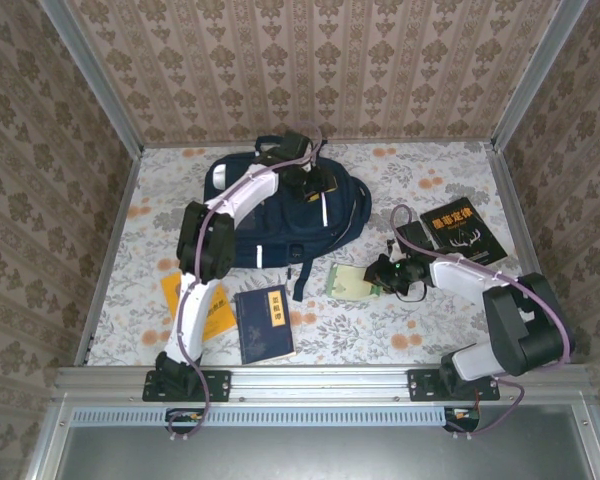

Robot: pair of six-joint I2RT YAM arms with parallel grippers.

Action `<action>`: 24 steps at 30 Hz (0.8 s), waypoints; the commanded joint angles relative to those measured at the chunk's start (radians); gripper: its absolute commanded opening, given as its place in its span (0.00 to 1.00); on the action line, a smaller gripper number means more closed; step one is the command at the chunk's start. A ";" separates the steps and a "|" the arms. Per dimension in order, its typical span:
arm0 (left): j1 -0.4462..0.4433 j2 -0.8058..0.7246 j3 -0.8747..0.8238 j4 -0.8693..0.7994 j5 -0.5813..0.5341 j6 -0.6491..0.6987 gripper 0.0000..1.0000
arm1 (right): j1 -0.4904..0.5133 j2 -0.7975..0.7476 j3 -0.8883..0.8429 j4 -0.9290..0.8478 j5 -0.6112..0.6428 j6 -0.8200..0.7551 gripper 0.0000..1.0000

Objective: Pack the student bag

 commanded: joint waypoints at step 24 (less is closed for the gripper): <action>0.002 -0.041 0.317 -0.232 0.015 0.193 0.00 | -0.015 -0.287 0.015 -0.247 0.363 -0.002 0.00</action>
